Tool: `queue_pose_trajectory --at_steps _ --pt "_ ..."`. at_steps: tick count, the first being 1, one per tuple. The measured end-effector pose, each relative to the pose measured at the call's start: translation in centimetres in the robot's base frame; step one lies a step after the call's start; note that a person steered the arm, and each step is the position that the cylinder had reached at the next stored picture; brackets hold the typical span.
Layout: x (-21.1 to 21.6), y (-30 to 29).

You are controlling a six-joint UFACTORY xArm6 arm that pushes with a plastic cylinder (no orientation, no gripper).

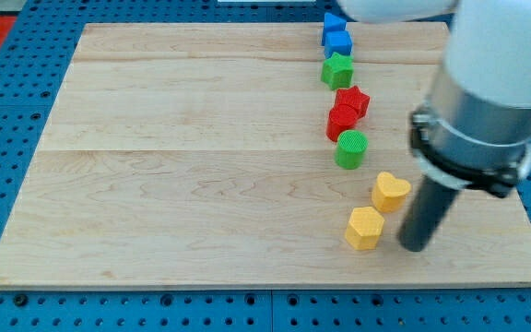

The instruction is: Point your arm towards yellow heart

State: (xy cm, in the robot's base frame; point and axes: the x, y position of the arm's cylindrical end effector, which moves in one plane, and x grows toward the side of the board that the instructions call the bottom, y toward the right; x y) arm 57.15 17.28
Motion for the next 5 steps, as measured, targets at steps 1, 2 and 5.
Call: queue_pose_trajectory --at_steps 1,2,5 --pt "-1.4 4.1" --pt "-2.3 4.1" --pt "-5.7 1.0"
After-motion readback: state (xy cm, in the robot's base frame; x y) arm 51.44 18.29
